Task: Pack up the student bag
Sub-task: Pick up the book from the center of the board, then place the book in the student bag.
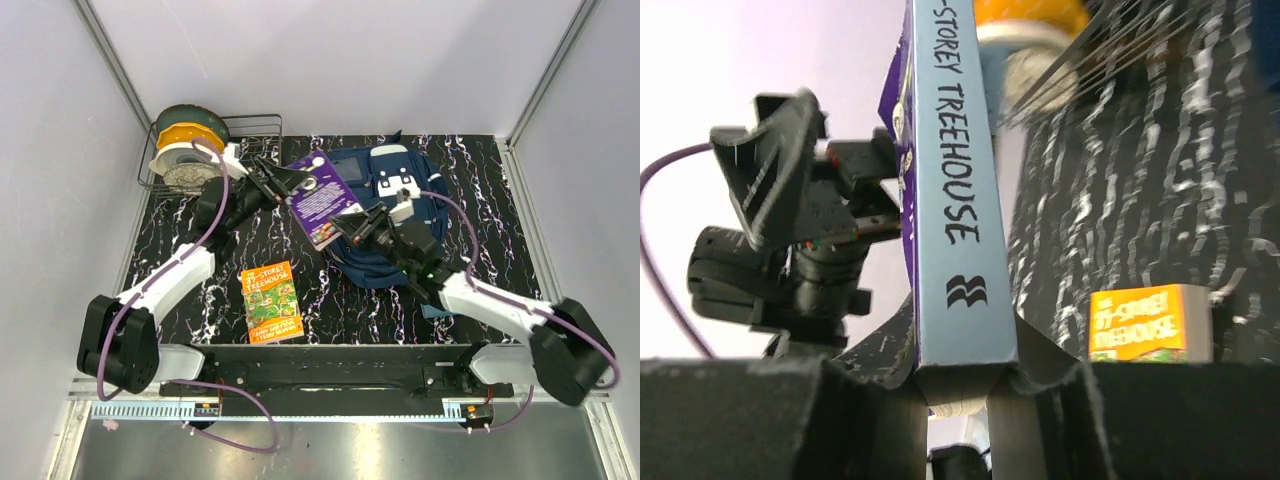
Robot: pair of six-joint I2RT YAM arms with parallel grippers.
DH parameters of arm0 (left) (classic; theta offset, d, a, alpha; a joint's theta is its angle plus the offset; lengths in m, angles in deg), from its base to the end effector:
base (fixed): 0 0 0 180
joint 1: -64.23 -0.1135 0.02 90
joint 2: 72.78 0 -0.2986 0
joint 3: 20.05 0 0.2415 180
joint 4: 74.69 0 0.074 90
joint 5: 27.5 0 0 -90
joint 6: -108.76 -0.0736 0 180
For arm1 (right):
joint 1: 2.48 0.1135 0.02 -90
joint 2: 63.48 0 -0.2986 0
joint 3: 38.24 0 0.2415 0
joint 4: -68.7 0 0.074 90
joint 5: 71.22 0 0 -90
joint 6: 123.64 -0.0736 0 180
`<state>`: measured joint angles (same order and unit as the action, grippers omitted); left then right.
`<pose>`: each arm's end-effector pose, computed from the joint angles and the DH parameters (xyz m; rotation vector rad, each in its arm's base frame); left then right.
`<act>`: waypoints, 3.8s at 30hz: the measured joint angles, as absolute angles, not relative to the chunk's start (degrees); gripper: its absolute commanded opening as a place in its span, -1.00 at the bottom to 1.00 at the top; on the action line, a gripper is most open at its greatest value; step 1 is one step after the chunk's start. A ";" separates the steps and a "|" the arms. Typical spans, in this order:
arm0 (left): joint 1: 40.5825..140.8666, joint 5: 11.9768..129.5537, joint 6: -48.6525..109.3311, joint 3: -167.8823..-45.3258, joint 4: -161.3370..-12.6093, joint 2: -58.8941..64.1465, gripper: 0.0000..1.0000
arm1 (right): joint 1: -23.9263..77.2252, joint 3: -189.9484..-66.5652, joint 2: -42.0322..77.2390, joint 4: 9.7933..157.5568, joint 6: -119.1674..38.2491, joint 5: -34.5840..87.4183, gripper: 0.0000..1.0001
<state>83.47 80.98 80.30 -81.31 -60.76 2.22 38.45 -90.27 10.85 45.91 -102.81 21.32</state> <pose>0.2955 -0.1278 0.3450 -0.3579 1.7013 -1.3282 0.2323 0.2058 0.3106 0.3969 1.7416 1.4990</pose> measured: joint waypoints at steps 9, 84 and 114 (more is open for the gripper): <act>87.99 84.31 55.36 -92.28 -77.59 5.96 0.98 | 36.02 -89.55 -15.84 80.75 -99.20 -7.79 -1.00; 115.23 74.69 15.91 -132.78 -118.11 39.75 -1.00 | 30.78 -95.56 -51.01 142.98 -106.61 -33.56 -1.00; 108.61 75.06 29.76 -148.74 -123.32 36.21 -1.00 | 28.75 -87.34 -18.09 99.31 -106.64 9.13 -1.00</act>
